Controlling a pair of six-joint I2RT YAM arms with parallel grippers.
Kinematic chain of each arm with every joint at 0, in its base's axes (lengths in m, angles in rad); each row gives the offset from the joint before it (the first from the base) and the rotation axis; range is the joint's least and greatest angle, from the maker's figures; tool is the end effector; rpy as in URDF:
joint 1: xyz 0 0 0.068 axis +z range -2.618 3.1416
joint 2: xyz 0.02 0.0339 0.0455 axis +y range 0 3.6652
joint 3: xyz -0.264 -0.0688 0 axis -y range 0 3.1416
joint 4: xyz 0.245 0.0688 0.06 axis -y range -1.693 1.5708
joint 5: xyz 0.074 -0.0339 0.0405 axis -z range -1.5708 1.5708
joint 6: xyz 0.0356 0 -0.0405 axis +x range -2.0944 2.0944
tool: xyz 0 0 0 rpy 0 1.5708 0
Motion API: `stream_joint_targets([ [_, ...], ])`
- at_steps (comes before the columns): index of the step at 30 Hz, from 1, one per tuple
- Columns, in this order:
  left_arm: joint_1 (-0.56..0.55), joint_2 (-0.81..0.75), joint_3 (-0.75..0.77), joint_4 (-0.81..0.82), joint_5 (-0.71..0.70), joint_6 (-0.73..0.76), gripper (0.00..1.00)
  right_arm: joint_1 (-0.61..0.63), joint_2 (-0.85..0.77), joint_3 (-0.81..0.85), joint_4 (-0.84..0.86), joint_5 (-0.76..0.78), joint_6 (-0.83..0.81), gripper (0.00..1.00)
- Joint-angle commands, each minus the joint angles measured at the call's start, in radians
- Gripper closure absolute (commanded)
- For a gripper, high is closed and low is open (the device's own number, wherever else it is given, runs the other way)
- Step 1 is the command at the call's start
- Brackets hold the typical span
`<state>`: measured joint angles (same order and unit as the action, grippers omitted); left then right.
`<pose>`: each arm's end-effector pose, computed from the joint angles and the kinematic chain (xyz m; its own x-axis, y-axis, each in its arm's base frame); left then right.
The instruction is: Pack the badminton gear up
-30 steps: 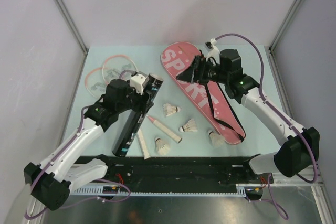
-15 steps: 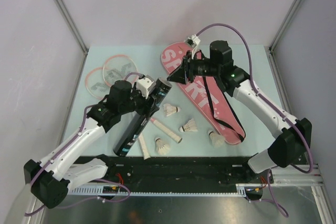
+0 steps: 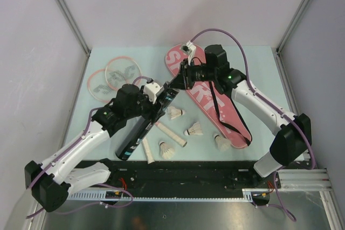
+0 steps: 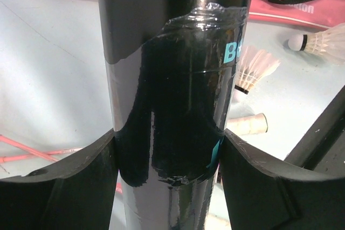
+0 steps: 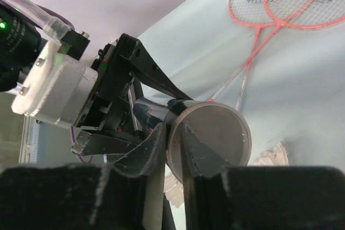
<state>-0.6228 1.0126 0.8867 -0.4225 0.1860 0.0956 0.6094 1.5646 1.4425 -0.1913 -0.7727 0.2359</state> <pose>0.1779 -0.1359 0.3094 -0.3546 0.3701 -0.8587 0.7386 0.6739 -0.0145 0.2838 0.2284 0.3765 -0.4689 -0.1232 -0.8746 -0.8689 0.2425 0.4316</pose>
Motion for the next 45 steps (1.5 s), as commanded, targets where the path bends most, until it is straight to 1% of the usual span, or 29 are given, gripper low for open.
stream_joint_targets([
  [1, -0.011, -0.034, 0.032, 0.065, -0.016, 0.062, 0.79, 0.007, 0.003, 0.053, 0.024, -0.014, 0.057, 0.88],
  [3, -0.012, -0.035, 0.028, 0.065, -0.036, 0.064, 0.80, 0.000, -0.003, 0.052, 0.042, 0.016, 0.095, 1.00],
  [4, -0.012, -0.037, 0.026, 0.065, -0.045, 0.062, 0.82, -0.016, -0.012, 0.050, 0.047, 0.024, 0.117, 1.00],
  [7, -0.012, -0.037, 0.017, 0.065, -0.091, 0.059, 0.87, -0.055, -0.035, 0.012, 0.121, 0.038, 0.273, 1.00],
  [8, -0.014, -0.034, 0.011, 0.065, -0.103, 0.059, 0.87, -0.100, -0.061, -0.005, 0.180, 0.036, 0.398, 1.00],
  [10, -0.012, -0.032, 0.009, 0.067, -0.123, 0.059, 0.91, -0.150, -0.090, -0.080, 0.272, 0.026, 0.539, 1.00],
  [11, -0.012, -0.034, 0.006, 0.065, -0.123, 0.058, 0.92, -0.196, -0.130, -0.109, 0.379, 0.024, 0.606, 1.00],
  [12, -0.012, -0.034, 0.006, 0.065, -0.123, 0.058, 0.92, -0.217, -0.147, -0.140, 0.426, 0.024, 0.723, 1.00],
  [14, -0.012, -0.035, 0.008, 0.065, -0.128, 0.056, 0.94, -0.246, -0.166, -0.186, 0.534, 0.003, 0.813, 1.00],
  [15, -0.012, -0.037, 0.008, 0.065, -0.129, 0.058, 0.95, -0.263, -0.178, -0.191, 0.547, 0.007, 0.839, 1.00],
  [17, -0.012, -0.035, 0.011, 0.065, -0.126, 0.058, 0.95, -0.266, -0.195, -0.191, 0.495, 0.053, 0.798, 1.00],
  [18, -0.012, -0.034, 0.011, 0.065, -0.125, 0.056, 0.99, -0.266, -0.193, -0.191, 0.483, 0.050, 0.781, 1.00],
  [21, -0.012, -0.031, 0.011, 0.067, -0.126, 0.055, 1.00, -0.231, -0.196, -0.191, 0.466, 0.049, 0.740, 1.00],
  [22, -0.012, -0.031, 0.009, 0.065, -0.129, 0.056, 1.00, -0.217, -0.211, -0.189, 0.423, 0.071, 0.646, 1.00],
  [23, -0.012, -0.031, 0.008, 0.065, -0.131, 0.058, 1.00, -0.206, -0.230, -0.189, 0.391, 0.151, 0.593, 1.00],
  [25, -0.012, -0.029, 0.005, 0.065, -0.135, 0.059, 1.00, -0.189, -0.273, -0.189, 0.327, 0.214, 0.487, 1.00],
  [27, -0.012, -0.032, 0.000, 0.068, -0.141, 0.059, 1.00, -0.230, -0.279, -0.200, 0.329, 0.185, 0.541, 1.00],
  [28, -0.012, -0.031, -0.002, 0.068, -0.143, 0.059, 1.00, -0.282, -0.290, -0.224, 0.428, 0.152, 0.680, 1.00],
  [30, -0.012, -0.035, -0.003, 0.071, -0.138, 0.056, 1.00, -0.335, -0.301, -0.318, 0.606, 0.072, 0.863, 1.00],
  [31, -0.012, -0.035, -0.003, 0.073, -0.137, 0.056, 1.00, -0.359, -0.304, -0.326, 0.710, 0.058, 0.937, 1.00],
  [32, -0.012, -0.040, -0.003, 0.074, -0.138, 0.056, 1.00, -0.362, -0.314, -0.326, 0.696, 0.070, 0.945, 1.00],
  [34, -0.012, -0.045, -0.005, 0.076, -0.138, 0.056, 1.00, -0.365, -0.342, -0.326, 0.583, 0.125, 0.884, 1.00],
  [36, -0.012, -0.052, -0.008, 0.077, -0.143, 0.053, 1.00, -0.367, -0.374, -0.323, 0.531, 0.193, 0.784, 1.00],
  [39, -0.014, -0.069, -0.015, 0.083, -0.128, 0.053, 1.00, -0.369, -0.359, -0.323, 0.507, 0.159, 0.764, 1.00],
  [40, -0.012, -0.068, -0.015, 0.085, -0.138, 0.050, 0.99, -0.362, -0.362, -0.323, 0.472, 0.192, 0.717, 1.00],
  [41, -0.014, -0.069, -0.015, 0.085, -0.146, 0.047, 1.00, -0.359, -0.376, -0.315, 0.410, 0.254, 0.644, 1.00],
  [42, -0.014, -0.074, -0.012, 0.085, -0.155, 0.038, 1.00, -0.353, -0.397, -0.292, 0.309, 0.357, 0.429, 1.00],
  [43, -0.012, -0.075, -0.009, 0.085, -0.163, 0.032, 1.00, -0.352, -0.388, -0.269, 0.097, 0.598, 0.343, 1.00],
  [45, -0.012, -0.098, -0.009, 0.091, -0.152, 0.023, 1.00, -0.356, -0.326, -0.218, -0.038, 0.813, 0.187, 1.00],
])
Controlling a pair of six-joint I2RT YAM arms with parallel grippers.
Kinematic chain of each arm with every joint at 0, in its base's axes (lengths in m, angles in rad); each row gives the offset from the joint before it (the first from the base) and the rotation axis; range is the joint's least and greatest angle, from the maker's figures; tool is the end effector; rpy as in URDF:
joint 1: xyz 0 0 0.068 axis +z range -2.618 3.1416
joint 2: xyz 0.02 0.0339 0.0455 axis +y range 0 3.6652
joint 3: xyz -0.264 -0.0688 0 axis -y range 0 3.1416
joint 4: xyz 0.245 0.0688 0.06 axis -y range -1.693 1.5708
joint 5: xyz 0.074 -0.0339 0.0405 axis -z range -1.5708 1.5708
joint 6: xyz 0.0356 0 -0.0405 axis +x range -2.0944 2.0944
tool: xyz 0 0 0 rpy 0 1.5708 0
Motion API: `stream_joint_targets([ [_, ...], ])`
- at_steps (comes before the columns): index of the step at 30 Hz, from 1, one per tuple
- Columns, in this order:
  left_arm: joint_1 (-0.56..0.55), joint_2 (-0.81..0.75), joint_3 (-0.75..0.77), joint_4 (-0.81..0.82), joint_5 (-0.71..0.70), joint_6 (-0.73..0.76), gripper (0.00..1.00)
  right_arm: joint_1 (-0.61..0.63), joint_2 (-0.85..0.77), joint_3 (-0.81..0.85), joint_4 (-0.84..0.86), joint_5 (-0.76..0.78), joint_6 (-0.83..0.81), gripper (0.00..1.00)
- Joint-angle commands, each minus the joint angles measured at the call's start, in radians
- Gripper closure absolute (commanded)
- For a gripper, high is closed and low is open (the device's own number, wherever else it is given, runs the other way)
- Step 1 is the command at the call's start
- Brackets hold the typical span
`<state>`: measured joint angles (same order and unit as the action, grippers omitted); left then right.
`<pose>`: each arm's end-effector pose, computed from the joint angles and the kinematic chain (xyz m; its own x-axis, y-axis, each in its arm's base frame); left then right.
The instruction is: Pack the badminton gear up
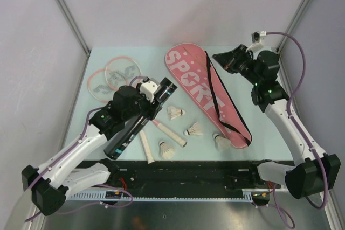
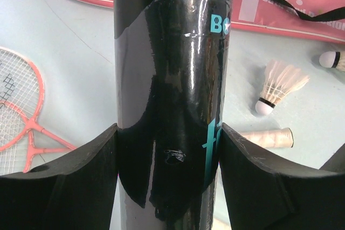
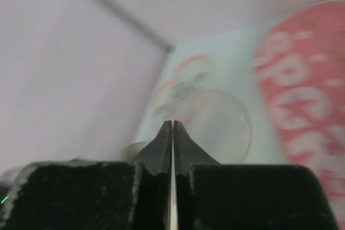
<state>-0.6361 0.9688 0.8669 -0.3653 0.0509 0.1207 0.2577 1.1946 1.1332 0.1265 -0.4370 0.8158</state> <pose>0.1744 -0.1310 0.3165 -0.2838 0.3591 -0.8891 0.6689 0.7385 0.0848 0.2643 0.0852 0.4108 -0.4225 0.5710 -0.7039 -0.4839 0.5146 0.7079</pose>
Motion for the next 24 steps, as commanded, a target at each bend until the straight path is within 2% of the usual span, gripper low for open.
stream_joint_targets([
  [1, 0.001, -0.059, 0.014, 0.038, -0.017, -0.007, 1.00, -0.009, 0.066, 0.089, -0.414, 0.652, -0.415, 1.00],
  [4, 0.000, -0.079, 0.035, 0.042, 0.004, -0.027, 1.00, -0.066, 0.183, 0.079, -0.462, 0.812, -0.435, 1.00],
  [6, 0.000, -0.084, 0.058, 0.040, 0.013, -0.044, 0.99, -0.115, 0.249, 0.056, -0.438, 0.857, -0.435, 1.00],
  [10, 0.000, -0.107, 0.078, 0.040, 0.038, -0.044, 0.97, -0.179, 0.435, 0.050, -0.338, 0.818, -0.443, 1.00],
  [12, 0.000, -0.122, 0.064, 0.045, 0.046, -0.038, 0.96, -0.195, 0.482, 0.050, -0.267, 0.810, -0.464, 1.00],
  [16, 0.000, -0.137, 0.032, 0.055, 0.055, -0.030, 0.96, -0.233, 0.569, 0.056, -0.231, 0.730, -0.466, 0.99],
  [17, 0.000, -0.142, 0.018, 0.055, 0.056, -0.030, 0.95, -0.241, 0.601, 0.056, -0.229, 0.718, -0.469, 0.95],
  [21, 0.000, -0.165, 0.001, 0.066, 0.058, -0.021, 0.94, -0.244, 0.645, 0.060, -0.240, 0.690, -0.481, 0.87],
  [24, -0.001, -0.168, 0.000, 0.075, 0.053, -0.021, 0.94, -0.245, 0.649, 0.063, -0.243, 0.679, -0.497, 0.69],
])
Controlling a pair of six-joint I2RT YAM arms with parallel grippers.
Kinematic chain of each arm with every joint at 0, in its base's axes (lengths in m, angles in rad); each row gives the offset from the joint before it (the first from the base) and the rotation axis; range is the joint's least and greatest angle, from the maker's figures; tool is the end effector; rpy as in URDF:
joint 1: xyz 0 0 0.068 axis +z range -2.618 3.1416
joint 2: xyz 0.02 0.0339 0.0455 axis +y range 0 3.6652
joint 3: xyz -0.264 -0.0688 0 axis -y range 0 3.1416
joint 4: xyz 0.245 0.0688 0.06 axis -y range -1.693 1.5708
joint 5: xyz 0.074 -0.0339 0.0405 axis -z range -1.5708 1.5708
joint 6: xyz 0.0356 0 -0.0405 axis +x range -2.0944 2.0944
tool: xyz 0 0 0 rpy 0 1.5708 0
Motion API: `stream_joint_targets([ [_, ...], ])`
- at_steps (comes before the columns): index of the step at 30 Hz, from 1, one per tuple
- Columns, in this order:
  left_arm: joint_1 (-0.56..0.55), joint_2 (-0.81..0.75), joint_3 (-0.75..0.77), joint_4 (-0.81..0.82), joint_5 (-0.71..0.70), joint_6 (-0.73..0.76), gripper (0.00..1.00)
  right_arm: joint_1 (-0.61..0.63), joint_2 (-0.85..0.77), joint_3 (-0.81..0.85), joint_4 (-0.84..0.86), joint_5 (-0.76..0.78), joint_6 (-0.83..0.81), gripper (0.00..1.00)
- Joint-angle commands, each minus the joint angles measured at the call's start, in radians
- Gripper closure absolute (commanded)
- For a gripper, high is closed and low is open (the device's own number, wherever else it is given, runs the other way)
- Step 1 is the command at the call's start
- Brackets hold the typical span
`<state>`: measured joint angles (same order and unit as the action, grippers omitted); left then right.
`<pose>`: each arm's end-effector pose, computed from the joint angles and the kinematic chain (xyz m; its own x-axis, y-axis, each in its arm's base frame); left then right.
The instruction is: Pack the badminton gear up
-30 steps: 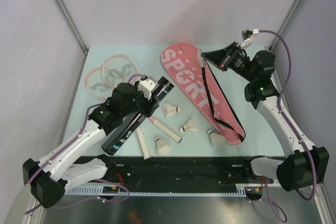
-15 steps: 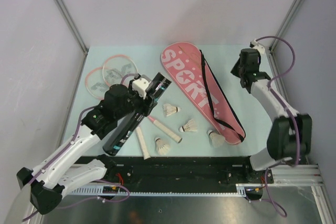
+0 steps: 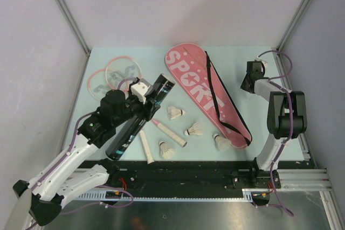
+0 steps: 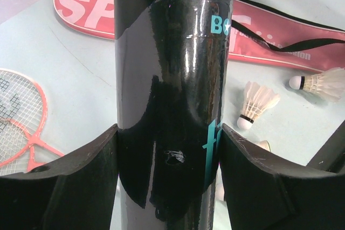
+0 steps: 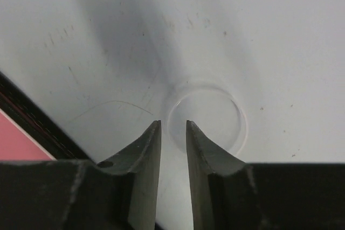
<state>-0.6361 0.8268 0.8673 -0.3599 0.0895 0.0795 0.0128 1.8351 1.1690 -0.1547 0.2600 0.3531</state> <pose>0.1489 -0.1139 0.3432 -0.1994 0.2456 -0.9487 0.6779 0.7336 0.0474 0.3926 -0.0041 0.1848 -0.6302 0.3261 -0.7046 0.4058 0.9120 0.0592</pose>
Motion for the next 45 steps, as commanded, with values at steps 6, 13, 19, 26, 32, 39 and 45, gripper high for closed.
stream_joint_targets([
  [6, 0.000, -0.046, -0.008, 0.075, -0.003, 0.023, 0.93, 0.143, -0.084, 0.064, -0.066, 0.042, -0.100, 0.33],
  [13, 0.000, -0.124, -0.033, 0.087, -0.138, 0.017, 0.93, 0.529, -0.117, 0.075, -0.034, -0.211, 0.009, 0.25],
  [19, 0.001, -0.230, -0.056, 0.096, -0.433, -0.049, 0.92, 0.714, -0.039, 0.182, -0.137, -0.023, 0.222, 0.25],
  [26, 0.001, -0.285, -0.065, 0.098, -0.548, -0.050, 0.90, 0.854, 0.064, 0.248, -0.229, 0.180, 0.225, 0.37],
  [32, 0.001, -0.273, -0.067, 0.098, -0.522, -0.043, 0.90, 0.898, 0.134, 0.331, -0.285, 0.248, 0.188, 0.41],
  [39, 0.001, -0.265, -0.067, 0.098, -0.487, -0.037, 0.90, 0.972, 0.173, 0.389, -0.338, 0.381, 0.130, 0.37],
  [45, 0.000, -0.270, -0.070, 0.098, -0.491, -0.034, 0.89, 1.020, 0.193, 0.408, -0.361, 0.430, 0.057, 0.34],
])
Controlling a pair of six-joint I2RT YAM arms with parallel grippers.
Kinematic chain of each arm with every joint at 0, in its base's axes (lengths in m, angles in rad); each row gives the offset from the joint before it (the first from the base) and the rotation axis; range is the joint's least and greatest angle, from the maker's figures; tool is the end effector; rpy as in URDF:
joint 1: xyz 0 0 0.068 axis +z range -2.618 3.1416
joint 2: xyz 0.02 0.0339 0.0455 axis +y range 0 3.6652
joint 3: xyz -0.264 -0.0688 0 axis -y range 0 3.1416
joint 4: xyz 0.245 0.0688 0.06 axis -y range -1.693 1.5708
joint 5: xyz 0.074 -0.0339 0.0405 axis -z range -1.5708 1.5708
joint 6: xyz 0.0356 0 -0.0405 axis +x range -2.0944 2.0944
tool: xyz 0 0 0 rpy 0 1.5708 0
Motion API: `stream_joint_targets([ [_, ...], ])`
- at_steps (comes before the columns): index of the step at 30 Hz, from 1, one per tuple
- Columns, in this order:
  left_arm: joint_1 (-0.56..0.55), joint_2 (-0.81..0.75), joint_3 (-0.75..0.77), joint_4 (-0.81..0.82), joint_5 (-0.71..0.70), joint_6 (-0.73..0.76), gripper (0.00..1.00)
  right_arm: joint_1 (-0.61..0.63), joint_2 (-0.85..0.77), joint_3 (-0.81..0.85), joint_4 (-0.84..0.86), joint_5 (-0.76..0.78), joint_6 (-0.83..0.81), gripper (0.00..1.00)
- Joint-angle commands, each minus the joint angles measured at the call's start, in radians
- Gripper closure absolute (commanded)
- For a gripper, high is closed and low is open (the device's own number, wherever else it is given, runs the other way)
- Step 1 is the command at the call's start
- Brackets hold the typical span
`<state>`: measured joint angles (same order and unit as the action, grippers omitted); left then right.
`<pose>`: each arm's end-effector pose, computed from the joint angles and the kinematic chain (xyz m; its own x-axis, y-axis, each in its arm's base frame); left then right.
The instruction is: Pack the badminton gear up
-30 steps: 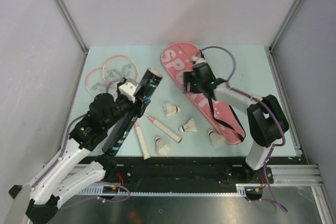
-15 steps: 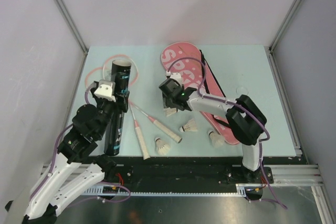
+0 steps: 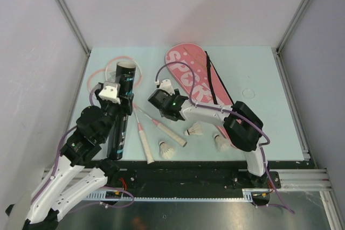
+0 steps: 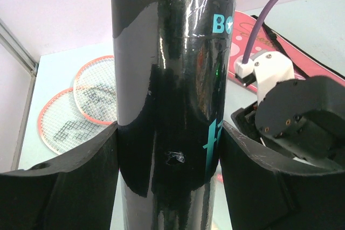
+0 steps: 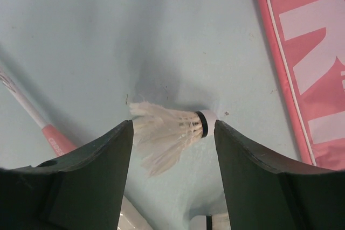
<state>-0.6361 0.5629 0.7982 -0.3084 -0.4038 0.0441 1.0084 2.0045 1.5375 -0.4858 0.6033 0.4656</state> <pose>0.1108 -0.0645 0.3621 -0.0485 0.0862 -0.9951 0.2334 0.9697 0.0726 0.2499 0.3586 0.2121 -0.6224 -0.2941 -0.7253 -0.2707 0.9504 -0.1531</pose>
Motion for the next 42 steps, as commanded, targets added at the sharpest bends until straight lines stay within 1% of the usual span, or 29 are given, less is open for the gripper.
stream_joint_targets([
  [1, 0.001, -0.005, -0.001, 0.048, 0.003, 0.003, 0.89, 0.025, 0.028, 0.039, -0.042, 0.084, -0.056, 0.34],
  [5, 0.001, 0.000, -0.001, 0.048, 0.011, 0.002, 0.89, 0.027, 0.054, 0.035, -0.073, 0.093, -0.056, 0.40],
  [8, 0.001, 0.008, -0.001, 0.046, 0.023, 0.007, 0.89, 0.041, 0.054, 0.021, -0.056, 0.146, -0.084, 0.49],
  [9, 0.001, 0.008, 0.001, 0.046, 0.026, 0.011, 0.89, 0.045, 0.054, 0.015, -0.044, 0.164, -0.094, 0.53],
  [11, 0.001, 0.018, 0.001, 0.046, 0.039, 0.013, 0.89, 0.047, 0.059, 0.009, 0.006, 0.197, -0.146, 0.58],
  [12, 0.001, 0.025, 0.001, 0.048, 0.048, 0.014, 0.89, 0.047, 0.062, 0.010, 0.019, 0.205, -0.159, 0.70],
  [14, 0.001, 0.034, 0.001, 0.046, 0.074, 0.017, 0.89, 0.047, 0.054, 0.006, 0.049, 0.222, -0.180, 0.77],
  [15, 0.000, 0.038, -0.001, 0.048, 0.083, 0.017, 0.89, 0.047, 0.036, -0.002, 0.059, 0.222, -0.192, 0.90],
  [16, 0.001, 0.052, -0.001, 0.048, 0.092, 0.019, 0.89, 0.045, 0.025, -0.008, 0.076, 0.220, -0.211, 0.96],
  [17, 0.001, 0.058, -0.001, 0.046, 0.118, 0.020, 0.89, 0.042, 0.010, -0.013, 0.084, 0.217, -0.223, 1.00],
  [18, 0.001, 0.066, 0.002, 0.048, 0.132, 0.023, 0.89, 0.036, -0.004, -0.031, 0.090, 0.208, -0.231, 1.00],
  [21, 0.001, 0.100, 0.006, 0.046, 0.207, 0.036, 0.91, -0.016, -0.102, -0.075, 0.101, 0.100, -0.251, 1.00],
  [22, 0.001, 0.106, 0.006, 0.046, 0.233, 0.043, 0.91, -0.057, -0.190, -0.112, 0.098, 0.016, -0.255, 1.00],
  [24, 0.001, 0.120, -0.001, 0.048, 0.337, 0.065, 0.92, -0.140, -0.306, -0.166, 0.099, -0.142, -0.257, 1.00],
  [25, 0.001, 0.127, -0.002, 0.049, 0.371, 0.069, 0.92, -0.259, -0.363, -0.216, 0.105, -0.394, -0.254, 1.00],
  [26, 0.001, 0.132, -0.002, 0.049, 0.407, 0.076, 0.92, -0.325, -0.472, -0.237, 0.107, -0.537, -0.245, 1.00],
  [27, 0.000, 0.141, -0.002, 0.051, 0.481, 0.085, 0.93, -0.387, -0.519, -0.253, 0.105, -0.673, -0.217, 1.00],
  [28, 0.001, 0.146, -0.004, 0.055, 0.511, 0.088, 0.93, -0.459, -0.562, -0.276, 0.119, -0.897, -0.196, 1.00],
  [29, 0.001, 0.149, -0.004, 0.055, 0.531, 0.089, 0.93, -0.579, -0.643, -0.308, 0.127, -1.000, -0.179, 1.00],
  [30, 0.001, 0.155, -0.008, 0.057, 0.578, 0.100, 0.93, -0.641, -0.671, -0.318, 0.130, -1.072, -0.133, 1.00],
  [31, 0.001, 0.158, -0.013, 0.061, 0.597, 0.105, 0.94, -0.686, -0.702, -0.326, 0.134, -1.209, -0.116, 1.00],
  [32, 0.001, 0.161, -0.017, 0.068, 0.623, 0.112, 0.93, -0.744, -0.749, -0.350, 0.153, -1.258, -0.092, 1.00],
  [33, 0.001, 0.161, -0.030, 0.072, 0.647, 0.120, 0.94, -0.754, -0.774, -0.368, 0.229, -1.302, -0.014, 1.00],
  [34, 0.000, 0.166, -0.036, 0.084, 0.702, 0.128, 0.94, -0.761, -0.789, -0.387, 0.287, -1.412, 0.022, 1.00],
  [36, 0.000, 0.170, -0.060, 0.098, 0.778, 0.161, 0.95, -0.765, -0.809, -0.398, 0.396, -1.519, 0.092, 1.00],
  [37, 0.000, 0.173, -0.068, 0.113, 0.825, 0.169, 0.95, -0.761, -0.814, -0.398, 0.420, -1.578, 0.150, 1.00],
  [38, 0.000, 0.178, -0.074, 0.121, 0.836, 0.172, 0.95, -0.757, -0.817, -0.398, 0.437, -1.606, 0.171, 1.00],
  [40, 0.000, 0.181, -0.083, 0.129, 0.855, 0.188, 0.95, -0.719, -0.819, -0.396, 0.441, -1.664, 0.185, 1.00],
  [42, 0.000, 0.183, -0.086, 0.135, 0.885, 0.200, 0.95, -0.693, -0.822, -0.396, 0.402, -1.677, 0.173, 1.00],
])
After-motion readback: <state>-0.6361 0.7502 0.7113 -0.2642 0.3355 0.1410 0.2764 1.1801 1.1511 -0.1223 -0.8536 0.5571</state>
